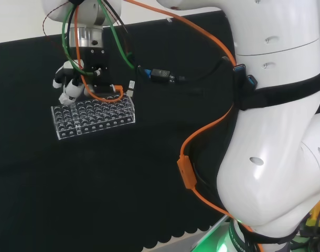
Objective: Pick up the test tube.
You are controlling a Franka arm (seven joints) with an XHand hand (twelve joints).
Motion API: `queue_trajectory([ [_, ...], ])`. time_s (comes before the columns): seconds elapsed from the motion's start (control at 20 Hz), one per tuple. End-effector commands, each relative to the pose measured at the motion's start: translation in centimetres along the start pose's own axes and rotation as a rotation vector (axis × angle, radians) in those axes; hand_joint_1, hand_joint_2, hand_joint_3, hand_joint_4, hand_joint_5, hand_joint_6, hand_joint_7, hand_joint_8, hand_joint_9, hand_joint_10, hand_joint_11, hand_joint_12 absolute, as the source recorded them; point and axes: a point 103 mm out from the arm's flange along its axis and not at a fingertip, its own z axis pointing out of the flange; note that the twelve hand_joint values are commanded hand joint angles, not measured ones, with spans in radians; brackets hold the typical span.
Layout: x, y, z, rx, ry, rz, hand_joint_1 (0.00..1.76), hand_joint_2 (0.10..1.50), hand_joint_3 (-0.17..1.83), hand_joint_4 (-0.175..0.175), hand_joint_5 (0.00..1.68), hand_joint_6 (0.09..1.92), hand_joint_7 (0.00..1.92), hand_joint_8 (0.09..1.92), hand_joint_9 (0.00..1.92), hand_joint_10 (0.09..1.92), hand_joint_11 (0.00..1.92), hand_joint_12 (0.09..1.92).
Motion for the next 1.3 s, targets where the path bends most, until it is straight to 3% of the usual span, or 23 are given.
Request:
queue_trajectory([
  [0.05,-0.2,-0.1,0.2,0.0,-0.017,-0.001,1.1,1.0,-0.17,0.042,0.4,0.82,0.67,0.62,0.4,0.82,0.09,1.55],
  [0.95,-2.1,0.6,0.1,-0.033,-0.069,0.021,1.18,1.02,-0.17,0.041,0.49,0.96,0.81,0.6,0.55,0.76,0.23,1.51],
  [1.3,-2.4,0.4,-0.1,-0.061,-0.082,0.029,1.19,1.02,-0.17,0.026,0.64,0.97,0.96,0.58,0.67,0.7,0.31,1.48],
])
